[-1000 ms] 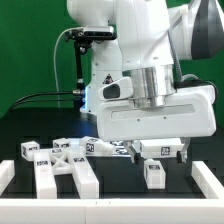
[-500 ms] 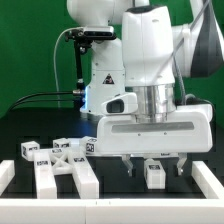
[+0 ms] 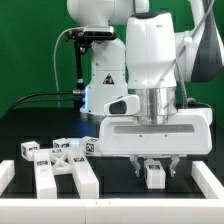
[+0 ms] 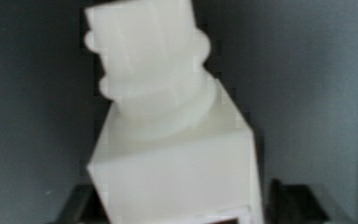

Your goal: Assemble chair

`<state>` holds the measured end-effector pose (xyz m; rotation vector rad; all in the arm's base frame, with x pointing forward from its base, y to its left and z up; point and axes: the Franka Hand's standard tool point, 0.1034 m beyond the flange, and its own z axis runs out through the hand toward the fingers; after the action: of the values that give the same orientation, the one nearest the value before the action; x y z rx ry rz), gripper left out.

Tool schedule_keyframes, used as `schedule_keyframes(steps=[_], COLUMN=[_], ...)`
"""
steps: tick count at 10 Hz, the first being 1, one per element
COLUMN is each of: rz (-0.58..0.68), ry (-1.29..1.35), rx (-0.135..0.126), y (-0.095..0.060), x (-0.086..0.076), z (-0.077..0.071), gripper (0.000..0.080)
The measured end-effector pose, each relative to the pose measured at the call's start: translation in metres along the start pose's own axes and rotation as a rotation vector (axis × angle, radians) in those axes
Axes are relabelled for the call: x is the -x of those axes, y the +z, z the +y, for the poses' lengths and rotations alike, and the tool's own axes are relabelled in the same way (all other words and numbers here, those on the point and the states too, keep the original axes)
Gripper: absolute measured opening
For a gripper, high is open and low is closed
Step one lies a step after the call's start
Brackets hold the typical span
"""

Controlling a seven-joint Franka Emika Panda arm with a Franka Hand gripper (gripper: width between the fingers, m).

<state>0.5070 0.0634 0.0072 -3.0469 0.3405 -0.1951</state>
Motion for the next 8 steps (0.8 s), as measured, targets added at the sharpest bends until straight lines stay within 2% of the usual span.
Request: schedule_keyframes(steps=[1,2,5,6,8], rz=[0.0,-0.007,-0.019,-0.015,-0.021], ry=[0.013,0.026,0.161,0.232,0.354], rx=[0.0,0.002,-0.014,-0.012,-0.008], y=[-0.001,-0.008,-0.059,-0.062,-0.058], x=[0.0,0.002,0.014,0.018,0.018], z=[0.001,0.011,0.051,0.052,0.051], gripper=[0.0258,0.0258,0.0262,0.0262,0.0262])
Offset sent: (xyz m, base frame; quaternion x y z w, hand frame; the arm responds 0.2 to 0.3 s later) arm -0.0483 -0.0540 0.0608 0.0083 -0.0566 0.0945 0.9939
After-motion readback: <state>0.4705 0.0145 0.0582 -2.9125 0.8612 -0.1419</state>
